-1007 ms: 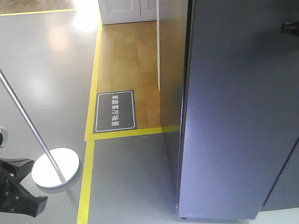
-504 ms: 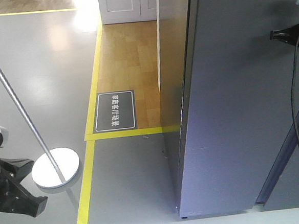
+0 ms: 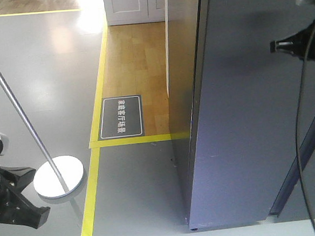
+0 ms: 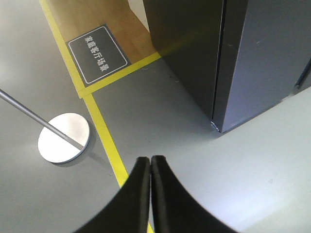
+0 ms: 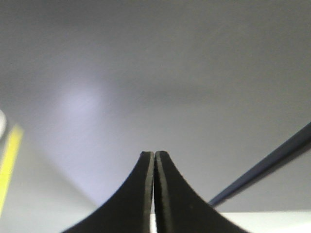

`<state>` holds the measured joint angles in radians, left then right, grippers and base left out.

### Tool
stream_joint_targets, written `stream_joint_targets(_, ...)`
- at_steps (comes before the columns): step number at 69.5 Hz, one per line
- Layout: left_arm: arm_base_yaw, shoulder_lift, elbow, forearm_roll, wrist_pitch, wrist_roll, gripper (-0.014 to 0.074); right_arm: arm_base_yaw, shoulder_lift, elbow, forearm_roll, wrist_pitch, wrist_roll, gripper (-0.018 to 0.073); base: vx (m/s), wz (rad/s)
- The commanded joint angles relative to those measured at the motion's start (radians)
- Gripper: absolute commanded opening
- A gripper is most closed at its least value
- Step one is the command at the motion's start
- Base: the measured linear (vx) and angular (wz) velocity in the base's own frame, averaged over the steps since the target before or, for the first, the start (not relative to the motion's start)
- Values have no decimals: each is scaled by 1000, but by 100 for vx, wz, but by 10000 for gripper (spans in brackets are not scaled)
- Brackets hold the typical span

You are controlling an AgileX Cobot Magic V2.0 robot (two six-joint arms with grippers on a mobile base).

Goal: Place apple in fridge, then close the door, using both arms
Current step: 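Withdraw the right gripper from the door surface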

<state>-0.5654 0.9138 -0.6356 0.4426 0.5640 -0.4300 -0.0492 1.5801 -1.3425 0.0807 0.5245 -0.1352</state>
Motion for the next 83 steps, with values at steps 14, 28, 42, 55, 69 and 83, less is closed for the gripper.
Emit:
stream_joint_targets(14,-3,-14,-24,17,-55,-12,-6,31,-361,304,60,-85,-17,-3,0,0)
stream_joint_targets(28,-3,-14,-24,17,-55,-12,-6,31,-607,530,60,-35,-15,-3,0,0)
stream_joint_targets(42,-3,-14,-24,17,-55,-12,-6,31,-796,650,60,127,-17,-3,0,0)
stream_joint_targets(55,-3,-14,-24,17,-55,-12,-6,31,-935,730,60,285,-17,-3,0,0)
stream_joint_targets(69,-3,-14,-24,17,-55,-12,-6,29,-1039,799,59,338,-17,-3,0,0)
stream_joint_targets(83,-3,-14,-24,17,-55,-12,-6,29,-1072,805,86,348,-17,-3,0,0)
